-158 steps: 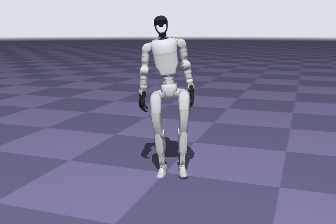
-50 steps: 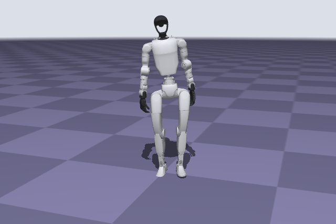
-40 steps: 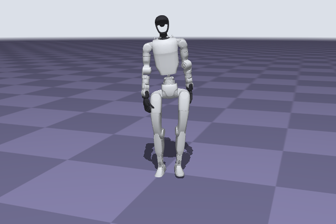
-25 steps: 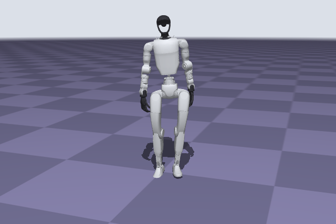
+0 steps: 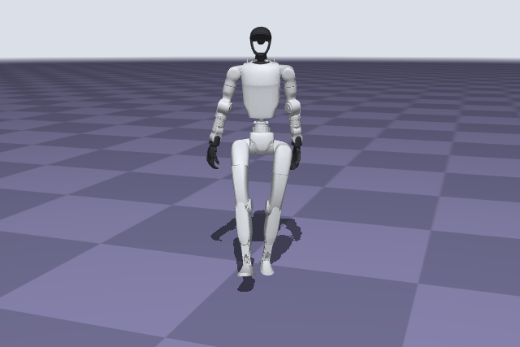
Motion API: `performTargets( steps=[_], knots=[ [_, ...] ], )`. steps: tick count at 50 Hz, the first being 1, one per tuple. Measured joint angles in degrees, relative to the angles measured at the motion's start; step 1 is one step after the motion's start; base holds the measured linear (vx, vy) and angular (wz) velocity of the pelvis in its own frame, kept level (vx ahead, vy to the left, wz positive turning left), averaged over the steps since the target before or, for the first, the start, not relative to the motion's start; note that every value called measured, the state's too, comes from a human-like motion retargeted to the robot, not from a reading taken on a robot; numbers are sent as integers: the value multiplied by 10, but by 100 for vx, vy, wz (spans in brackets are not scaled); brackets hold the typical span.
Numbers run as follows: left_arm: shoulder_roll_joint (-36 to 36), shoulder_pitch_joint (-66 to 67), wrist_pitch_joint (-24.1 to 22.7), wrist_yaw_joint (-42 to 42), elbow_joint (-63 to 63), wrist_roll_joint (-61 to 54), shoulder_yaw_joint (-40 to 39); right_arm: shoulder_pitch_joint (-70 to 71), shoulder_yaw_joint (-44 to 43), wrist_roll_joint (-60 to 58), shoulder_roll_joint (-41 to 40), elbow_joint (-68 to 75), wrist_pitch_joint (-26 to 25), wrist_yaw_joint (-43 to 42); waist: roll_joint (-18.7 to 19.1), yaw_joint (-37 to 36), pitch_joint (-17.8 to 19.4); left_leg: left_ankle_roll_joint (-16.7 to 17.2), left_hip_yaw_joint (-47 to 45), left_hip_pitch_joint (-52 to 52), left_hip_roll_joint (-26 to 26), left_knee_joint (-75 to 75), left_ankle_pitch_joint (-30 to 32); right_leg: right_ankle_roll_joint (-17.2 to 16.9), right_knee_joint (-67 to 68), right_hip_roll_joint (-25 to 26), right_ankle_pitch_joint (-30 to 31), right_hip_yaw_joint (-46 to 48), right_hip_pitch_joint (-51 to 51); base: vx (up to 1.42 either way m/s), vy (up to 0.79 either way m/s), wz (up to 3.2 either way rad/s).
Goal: In place motions
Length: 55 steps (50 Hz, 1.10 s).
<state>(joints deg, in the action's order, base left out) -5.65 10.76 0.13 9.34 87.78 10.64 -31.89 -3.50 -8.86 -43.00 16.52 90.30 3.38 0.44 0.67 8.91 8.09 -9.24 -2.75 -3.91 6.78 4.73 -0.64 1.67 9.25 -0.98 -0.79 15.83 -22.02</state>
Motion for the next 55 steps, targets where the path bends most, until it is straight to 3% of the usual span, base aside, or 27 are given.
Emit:
performTargets(
  steps=[7,10,15,22,25,33,38,43,55],
  knots=[
    [-31,-63,-1,23,-41,28,65,7,-28,62,-3,-2,1,18,22,145,106,-3,76,5,-57,26,14,42,-3,-16,-5,18,-225,-26,5,106],
    [-27,-78,-7,14,-54,36,63,-2,-36,81,-6,3,0,25,35,200,127,5,81,20,-89,39,17,53,-8,-30,4,-9,-296,-8,5,101],
    [-10,-77,-15,17,-54,35,73,-25,-47,99,-9,26,-10,16,44,204,130,9,94,25,-99,62,9,58,-5,-44,6,-40,-305,4,-1,35],
    [16,-23,-11,18,-44,39,50,-54,-66,93,-28,0,-5,33,18,169,80,6,82,-5,-57,37,16,40,-2,-63,18,-16,-149,14,-2,-13],
    [13,-10,-3,8,-18,48,26,-36,-67,95,-24,-17,-6,58,1,116,50,3,41,-12,-35,30,7,37,30,-51,30,-27,-75,15,-5,-116],
    [15,55,19,-9,23,74,-5,-15,-48,92,-24,-63,11,62,19,39,-45,1,13,3,-24,-4,-2,44,75,-32,87,-25,138,12,-6,-88],
    [13,61,23,-3,18,79,-19,13,-41,96,-27,-103,17,100,9,-45,-72,2,-54,11,-9,-4,-21,54,41,-38,94,-81,210,3,-9,-124],
    [25,60,18,5,2,50,-33,32,-5,85,-40,-139,28,117,-6,-67,-82,5,-97,22,3,-9,-27,0,-33,-53,93,-74,247,-8,-14,-75],
    [22,17,9,-4,-37,28,-25,8,25,32,-60,-154,33,134,-6,-62,-74,29,-125,16,-22,-37,-15,2,-70,-29,84,-83,237,-11,-20,-22]
  ],
)
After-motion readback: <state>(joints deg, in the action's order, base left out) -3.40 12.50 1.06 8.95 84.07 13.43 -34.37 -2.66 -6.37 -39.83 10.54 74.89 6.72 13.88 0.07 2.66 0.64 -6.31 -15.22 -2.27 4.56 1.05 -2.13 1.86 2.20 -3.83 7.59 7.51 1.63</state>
